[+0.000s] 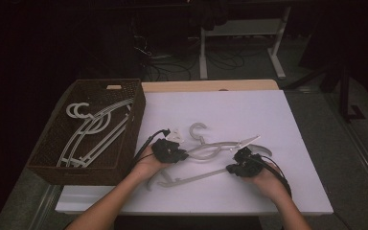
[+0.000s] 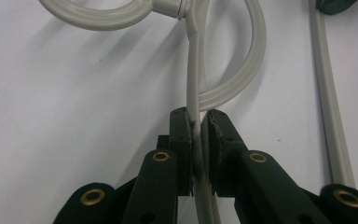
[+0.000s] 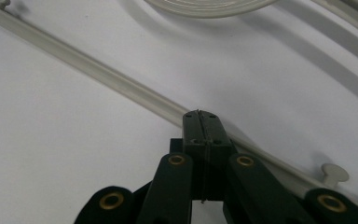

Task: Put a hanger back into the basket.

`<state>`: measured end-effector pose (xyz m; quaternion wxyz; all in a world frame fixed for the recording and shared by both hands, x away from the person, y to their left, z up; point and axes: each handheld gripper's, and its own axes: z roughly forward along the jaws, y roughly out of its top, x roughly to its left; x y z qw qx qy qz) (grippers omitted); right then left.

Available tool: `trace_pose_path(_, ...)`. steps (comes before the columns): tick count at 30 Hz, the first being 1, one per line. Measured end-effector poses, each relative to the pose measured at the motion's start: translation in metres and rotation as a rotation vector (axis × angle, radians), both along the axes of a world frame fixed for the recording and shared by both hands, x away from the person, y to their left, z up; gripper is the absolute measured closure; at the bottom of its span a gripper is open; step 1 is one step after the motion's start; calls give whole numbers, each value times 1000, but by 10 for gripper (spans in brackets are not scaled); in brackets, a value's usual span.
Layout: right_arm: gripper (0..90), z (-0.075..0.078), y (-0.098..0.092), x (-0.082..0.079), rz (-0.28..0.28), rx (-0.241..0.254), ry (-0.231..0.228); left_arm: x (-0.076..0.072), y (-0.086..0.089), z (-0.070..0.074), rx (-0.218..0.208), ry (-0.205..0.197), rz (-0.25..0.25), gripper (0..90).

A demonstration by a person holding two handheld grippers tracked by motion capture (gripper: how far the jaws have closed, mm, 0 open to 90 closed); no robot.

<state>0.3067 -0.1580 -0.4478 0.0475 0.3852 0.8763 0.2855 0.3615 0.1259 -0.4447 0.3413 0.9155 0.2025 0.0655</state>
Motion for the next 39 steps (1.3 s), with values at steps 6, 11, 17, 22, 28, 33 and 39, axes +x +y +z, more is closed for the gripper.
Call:
trace_pose_path(6, 889, 2, -1, 0, 5, 16, -11, 0, 1, 4, -17, 12, 13, 820)
trace_pose_path(11, 817, 13, -4, -3, 6, 92, -54, -3, 1, 11, -15, -8, 29, 822)
trace_pose_path(17, 628, 36, -12, -15, 4, 214, -131, -2, 10, 34, -22, -19, 82, 823)
trace_pose_path(22, 468, 45, -24, -23, -34, 270, -188, -2, 19, 66, -41, -45, 148, 823)
trace_pose_path(28, 377, 46, -34, -19, -53, 280, -223, 0, 36, 111, -49, -78, 201, 823)
trace_pose_path(33, 332, 45, -36, -12, -55, 274, -235, 4, 65, 144, -64, -105, 252, 822)
trace_pose_path(39, 303, 42, -35, -11, -56, 252, -239, 6, 120, 171, -60, -143, 329, 822)
